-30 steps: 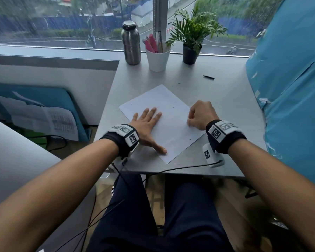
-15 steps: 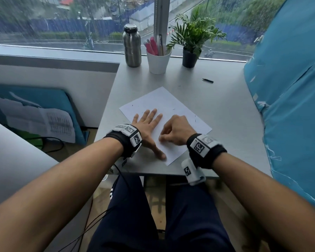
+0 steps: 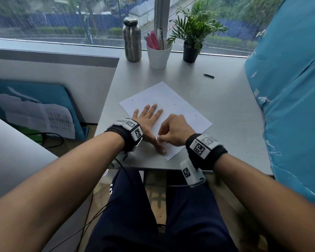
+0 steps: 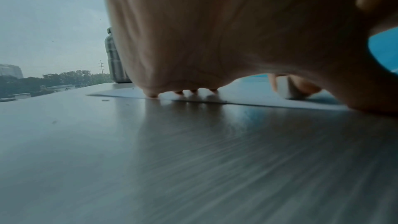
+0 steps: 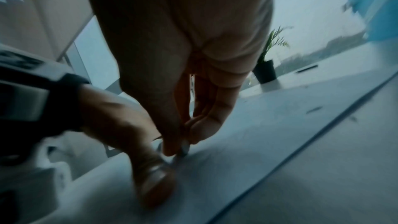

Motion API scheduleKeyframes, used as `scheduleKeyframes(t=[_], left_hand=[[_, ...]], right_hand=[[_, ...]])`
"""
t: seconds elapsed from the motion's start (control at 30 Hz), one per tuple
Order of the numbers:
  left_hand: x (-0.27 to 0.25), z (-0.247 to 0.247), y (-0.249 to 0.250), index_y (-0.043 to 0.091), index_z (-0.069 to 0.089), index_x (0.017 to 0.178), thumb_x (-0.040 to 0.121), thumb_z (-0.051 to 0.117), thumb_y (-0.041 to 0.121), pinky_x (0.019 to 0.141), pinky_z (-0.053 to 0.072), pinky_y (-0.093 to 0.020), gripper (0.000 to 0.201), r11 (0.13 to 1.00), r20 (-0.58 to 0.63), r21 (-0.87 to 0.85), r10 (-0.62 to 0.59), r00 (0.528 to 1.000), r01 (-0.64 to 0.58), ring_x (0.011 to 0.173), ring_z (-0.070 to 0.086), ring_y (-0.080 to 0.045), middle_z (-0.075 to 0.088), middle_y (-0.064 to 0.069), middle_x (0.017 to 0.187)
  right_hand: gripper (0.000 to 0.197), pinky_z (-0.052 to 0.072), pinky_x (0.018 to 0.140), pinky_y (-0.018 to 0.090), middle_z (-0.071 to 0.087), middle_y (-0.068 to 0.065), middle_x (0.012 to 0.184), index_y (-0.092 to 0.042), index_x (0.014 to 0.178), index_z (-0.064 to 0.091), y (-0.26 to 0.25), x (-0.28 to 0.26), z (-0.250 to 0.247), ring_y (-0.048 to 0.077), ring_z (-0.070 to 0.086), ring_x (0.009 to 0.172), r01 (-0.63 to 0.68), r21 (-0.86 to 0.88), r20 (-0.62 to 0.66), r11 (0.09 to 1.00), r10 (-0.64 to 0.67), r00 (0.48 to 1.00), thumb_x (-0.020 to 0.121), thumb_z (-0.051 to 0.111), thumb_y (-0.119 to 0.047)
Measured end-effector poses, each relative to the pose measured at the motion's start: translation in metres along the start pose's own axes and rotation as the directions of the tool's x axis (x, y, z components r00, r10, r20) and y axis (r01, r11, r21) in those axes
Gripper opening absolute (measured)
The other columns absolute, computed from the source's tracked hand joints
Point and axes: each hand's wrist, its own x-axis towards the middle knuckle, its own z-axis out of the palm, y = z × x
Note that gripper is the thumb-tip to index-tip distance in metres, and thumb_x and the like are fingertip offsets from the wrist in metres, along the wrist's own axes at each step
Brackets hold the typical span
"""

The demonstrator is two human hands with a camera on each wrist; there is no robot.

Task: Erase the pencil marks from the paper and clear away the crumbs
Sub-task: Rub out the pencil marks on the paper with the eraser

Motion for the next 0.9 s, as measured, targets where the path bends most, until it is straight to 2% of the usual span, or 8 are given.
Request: scheduleKeyframes(t=[0.17,0.3,0.4,0.5,0.6,0.7,0.83,0.9], left_hand=[[-0.001,-0.002,0.001,0.035,-0.025,0.150,0.023,0.062,0.096,0.115,-0.020,-0.051,0.166,1.000,0.027,-0.009,-0.006,1.000,0.006,0.142,-0.035,-0.016,-0.037,0.010,0.154],[0.000,0.000,-0.001,0.034,-0.024,0.150,0.026,0.062,0.097,0.114,-0.021,-0.049,0.164,1.000,0.004,0.006,0.016,1.000,-0.016,0.142,-0.034,-0.017,-0.037,0.009,0.154],[0.002,0.003,-0.003,0.036,-0.023,0.151,0.026,0.058,0.099,0.115,-0.020,-0.050,0.162,1.000,-0.012,0.013,0.024,1.000,-0.024,0.142,-0.034,-0.015,-0.036,0.011,0.154],[0.004,0.004,-0.007,0.035,-0.020,0.152,0.050,0.051,0.098,0.116,-0.018,-0.050,0.139,0.999,-0.009,0.029,0.027,1.000,-0.027,0.144,-0.031,-0.015,-0.034,0.009,0.156],[0.006,0.001,-0.008,0.036,-0.014,0.153,0.082,0.042,0.080,0.117,-0.015,-0.048,0.100,1.000,-0.014,0.014,0.025,1.000,-0.025,0.147,-0.024,-0.015,-0.028,0.007,0.159],[0.006,-0.003,-0.013,0.038,-0.007,0.154,0.099,0.031,0.059,0.118,-0.009,-0.049,0.071,1.000,-0.053,0.006,-0.010,0.999,0.011,0.149,-0.015,-0.016,-0.019,0.006,0.162],[-0.001,-0.009,-0.023,0.017,-0.005,0.157,0.104,0.027,0.038,0.120,-0.007,-0.050,0.066,0.987,-0.147,0.046,-0.146,0.978,0.154,0.151,-0.008,-0.023,-0.013,-0.008,0.163],[-0.009,-0.010,-0.024,0.008,-0.002,0.156,0.103,0.032,0.030,0.120,-0.006,-0.048,0.066,0.989,-0.223,0.059,-0.121,0.967,0.137,0.151,-0.005,-0.025,-0.008,-0.012,0.164]], right_hand=[[0.010,0.049,0.065,0.014,0.071,-0.008,0.069,-0.017,0.078,0.080,0.009,0.016,-0.013,0.000,0.061,0.061,-0.133,0.088,-0.110,0.987,0.143,0.984,0.071,0.082,-0.023],[0.010,0.056,0.074,0.022,0.072,-0.006,0.070,-0.015,0.079,0.079,-0.006,0.006,0.000,0.004,0.064,0.064,-0.020,0.031,0.007,0.999,0.020,1.000,0.071,0.081,-0.021],[0.012,0.056,0.072,0.022,0.069,-0.008,0.066,-0.015,0.080,0.079,0.005,0.014,-0.014,0.000,0.058,0.055,-0.098,0.059,0.000,0.993,0.098,0.995,0.071,0.082,-0.022],[0.012,0.056,0.074,0.023,0.074,0.000,0.076,-0.015,0.080,0.079,0.026,0.020,-0.029,0.007,0.061,0.063,-0.202,0.065,-0.063,0.977,0.206,0.976,0.070,0.081,-0.020],[0.010,0.053,0.073,0.021,0.073,0.001,0.074,-0.016,0.080,0.077,0.042,0.014,-0.030,0.011,0.065,0.071,-0.266,0.087,-0.032,0.960,0.270,0.962,0.072,0.078,-0.022],[0.009,0.052,0.066,0.019,0.073,0.003,0.070,-0.015,0.078,0.075,0.044,0.013,-0.029,0.010,0.065,0.066,-0.292,0.146,-0.022,0.945,0.298,0.954,0.073,0.078,-0.022],[0.006,0.046,0.049,0.013,0.072,0.005,0.066,-0.012,0.076,0.073,0.042,0.013,-0.029,0.009,0.062,0.050,-0.295,0.180,-0.008,0.938,0.301,0.954,0.073,0.077,-0.016],[0.006,0.046,0.046,0.014,0.072,0.007,0.066,-0.011,0.076,0.073,0.043,0.014,-0.029,0.012,0.064,0.051,-0.292,0.193,-0.005,0.937,0.299,0.954,0.073,0.077,-0.014]])
